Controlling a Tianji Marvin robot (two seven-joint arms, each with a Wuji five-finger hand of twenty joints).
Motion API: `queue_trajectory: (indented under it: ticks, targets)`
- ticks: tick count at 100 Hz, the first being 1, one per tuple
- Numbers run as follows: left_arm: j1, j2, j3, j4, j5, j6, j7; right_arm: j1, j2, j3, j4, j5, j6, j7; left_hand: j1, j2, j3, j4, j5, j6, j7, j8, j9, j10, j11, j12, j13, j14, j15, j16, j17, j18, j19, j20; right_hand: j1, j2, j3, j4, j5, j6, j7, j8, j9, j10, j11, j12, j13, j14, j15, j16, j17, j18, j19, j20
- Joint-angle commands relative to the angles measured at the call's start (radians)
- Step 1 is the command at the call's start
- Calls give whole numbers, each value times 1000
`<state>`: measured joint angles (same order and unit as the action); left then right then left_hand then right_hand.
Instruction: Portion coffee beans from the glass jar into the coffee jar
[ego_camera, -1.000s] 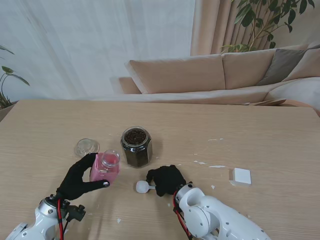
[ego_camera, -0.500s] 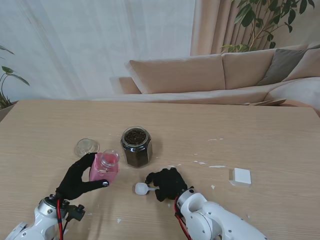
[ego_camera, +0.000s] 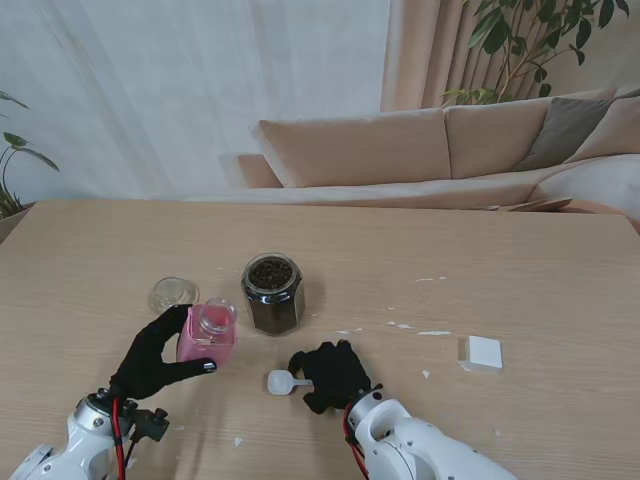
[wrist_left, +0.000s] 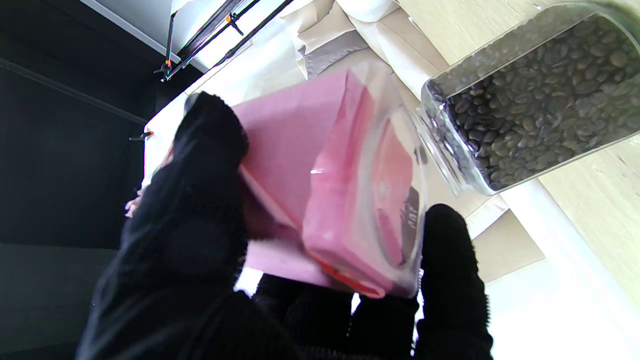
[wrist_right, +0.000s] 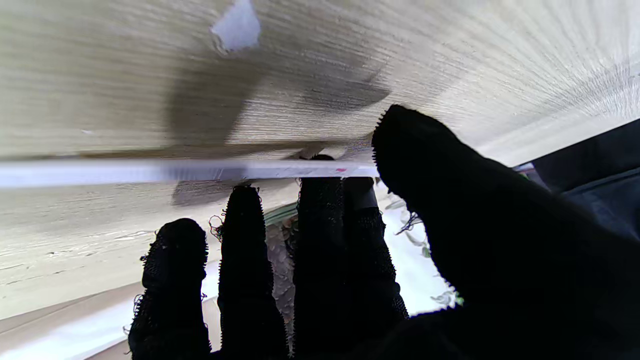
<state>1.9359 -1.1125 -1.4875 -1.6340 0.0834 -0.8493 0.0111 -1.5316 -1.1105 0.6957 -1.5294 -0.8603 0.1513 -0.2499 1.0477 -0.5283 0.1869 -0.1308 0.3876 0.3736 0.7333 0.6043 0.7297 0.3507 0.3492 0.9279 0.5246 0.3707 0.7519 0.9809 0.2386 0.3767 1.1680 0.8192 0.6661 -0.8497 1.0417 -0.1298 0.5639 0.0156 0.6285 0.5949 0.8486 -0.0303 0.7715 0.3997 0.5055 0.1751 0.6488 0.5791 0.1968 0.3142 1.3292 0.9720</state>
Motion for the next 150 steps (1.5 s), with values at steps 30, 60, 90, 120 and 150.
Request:
queue_trajectory:
  ticks: [30,60,90,120,150]
  targets:
    - [6,-6,-2,-4,-3,-7,-12,7,-19,-17,50,23,8,-15,243,183,324,24,95,-186,223,64,122,-139,184,87,25,-18,4,22,0,-4,3,1,135,-14,72,-9,53,-2,58,21,151,-94,126,81,119,-7,69,6,38,-17,36,10]
    - [6,-6,-4,-3,-6,-9,-12,6,-19,-6,47,50,-11,5,243,184,322,24,95,-187,222,63,122,-139,184,87,26,-18,5,22,0,-4,3,1,167,-2,217,59,-23,21,87,47,-17,-67,274,258,174,43,123,65,85,64,36,18]
    - [5,-6,-3,-4,-7,-9,-13,-5,-16,23,39,52,-51,3,243,185,320,25,95,-187,223,63,122,-140,184,86,25,-18,5,21,0,-4,2,0,160,3,181,9,36,-22,99,36,66,-48,194,196,396,15,253,121,289,28,160,55]
    - [4,-7,-3,-1,-4,-13,-9,-37,-14,56,-1,47,-62,-3,243,185,319,26,95,-189,223,63,123,-139,184,87,26,-19,5,21,0,-4,2,0,176,53,92,-75,128,-49,161,-117,236,-19,34,8,525,-41,265,57,400,24,191,23]
    - [3,-7,-3,0,-3,-13,-10,-63,-17,82,-46,61,-48,-2,243,184,320,26,95,-187,224,63,122,-139,184,87,25,-18,5,20,0,-4,2,0,219,208,87,-106,58,47,140,-150,181,5,79,53,471,-34,298,104,335,16,209,42]
